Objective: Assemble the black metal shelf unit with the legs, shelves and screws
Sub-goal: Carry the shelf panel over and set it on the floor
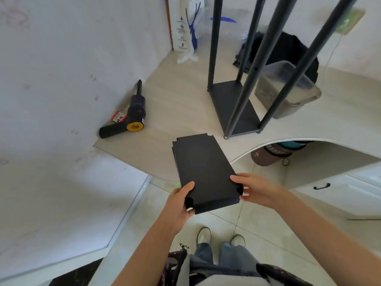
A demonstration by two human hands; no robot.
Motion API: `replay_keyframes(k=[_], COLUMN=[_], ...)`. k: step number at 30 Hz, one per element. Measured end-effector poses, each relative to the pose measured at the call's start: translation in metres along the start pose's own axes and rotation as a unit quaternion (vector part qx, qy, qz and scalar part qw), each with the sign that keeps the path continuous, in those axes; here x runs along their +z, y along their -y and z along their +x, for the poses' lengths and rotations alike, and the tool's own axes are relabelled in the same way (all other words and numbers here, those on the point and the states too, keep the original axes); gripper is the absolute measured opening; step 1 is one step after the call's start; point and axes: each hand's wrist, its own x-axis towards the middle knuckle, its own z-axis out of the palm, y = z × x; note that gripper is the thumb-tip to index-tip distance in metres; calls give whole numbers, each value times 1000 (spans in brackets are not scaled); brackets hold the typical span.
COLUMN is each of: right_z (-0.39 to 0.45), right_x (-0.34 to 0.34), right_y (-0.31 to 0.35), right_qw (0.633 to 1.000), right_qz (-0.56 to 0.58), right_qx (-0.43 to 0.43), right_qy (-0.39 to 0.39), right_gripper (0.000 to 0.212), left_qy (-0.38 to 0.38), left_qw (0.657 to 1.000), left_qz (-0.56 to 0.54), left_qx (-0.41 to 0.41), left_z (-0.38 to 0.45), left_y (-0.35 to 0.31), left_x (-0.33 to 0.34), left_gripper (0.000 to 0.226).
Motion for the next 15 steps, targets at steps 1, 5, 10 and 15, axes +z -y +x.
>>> replay_keyframes(k=[1,5,10,15], right_z=[-7,-34,-71,-117], right_x=[-7,-40,-94,-156], right_y=[-5,-31,-77,-131], right_qw=[1000,999,988,975], right_qz=[7,48,132,178], right_qx=[-1,-18,-42,-65], right_qy=[-4,-16,-62,-119], right_gripper=[25,26,29,29], left_qy=[6,47,86,106], left_qw=[1000,997,984,966], left_qz=[12,68,150,226], left_qx=[-2,-10,-34,-70], left_z=[-4,-10,-10,-17], left_y=[4,23,57,111], left_x=[5,28,77,143], left_gripper=[22,32,33,28])
